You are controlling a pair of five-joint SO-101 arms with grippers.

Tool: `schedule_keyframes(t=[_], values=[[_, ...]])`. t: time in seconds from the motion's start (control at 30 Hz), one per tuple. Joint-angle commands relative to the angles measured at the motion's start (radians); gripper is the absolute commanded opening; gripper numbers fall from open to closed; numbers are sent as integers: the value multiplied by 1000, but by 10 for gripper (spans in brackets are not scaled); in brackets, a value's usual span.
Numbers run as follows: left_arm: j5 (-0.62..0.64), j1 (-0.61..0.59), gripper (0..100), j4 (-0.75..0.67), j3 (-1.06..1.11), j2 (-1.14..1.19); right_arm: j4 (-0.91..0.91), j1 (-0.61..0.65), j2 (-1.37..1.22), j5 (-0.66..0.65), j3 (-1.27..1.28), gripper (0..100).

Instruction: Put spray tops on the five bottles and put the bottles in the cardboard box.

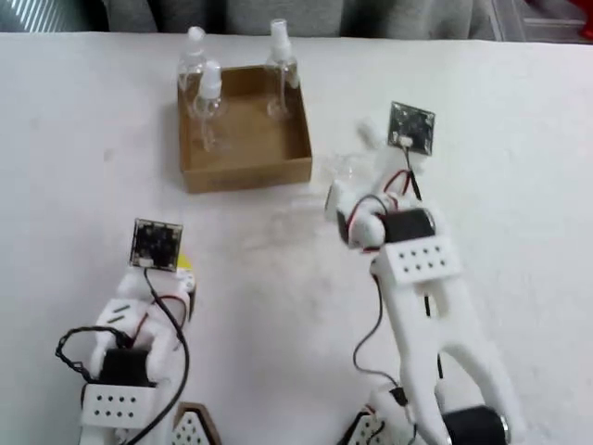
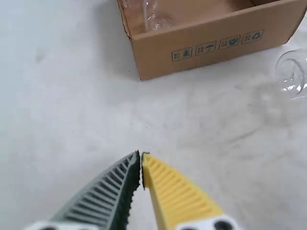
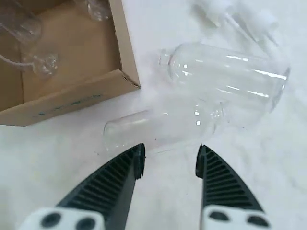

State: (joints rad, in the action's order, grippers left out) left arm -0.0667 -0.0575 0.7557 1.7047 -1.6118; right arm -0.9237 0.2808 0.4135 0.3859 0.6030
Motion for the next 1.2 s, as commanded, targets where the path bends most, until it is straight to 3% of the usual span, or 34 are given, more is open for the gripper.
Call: schedule_keyframes(t=[0.0,0.37,0.57,1.17], values=[[0,5,22,-18,-6,-18,-47,-8,-84,25,-114,159],[0,8,22,-18,-6,-16,-150,-8,-328,126,-324,161],[-26,10,23,-18,-6,-16,-156,-8,-440,157,-411,249],[-75,12,23,-17,-6,-16,-193,-59,-768,199,-666,247]])
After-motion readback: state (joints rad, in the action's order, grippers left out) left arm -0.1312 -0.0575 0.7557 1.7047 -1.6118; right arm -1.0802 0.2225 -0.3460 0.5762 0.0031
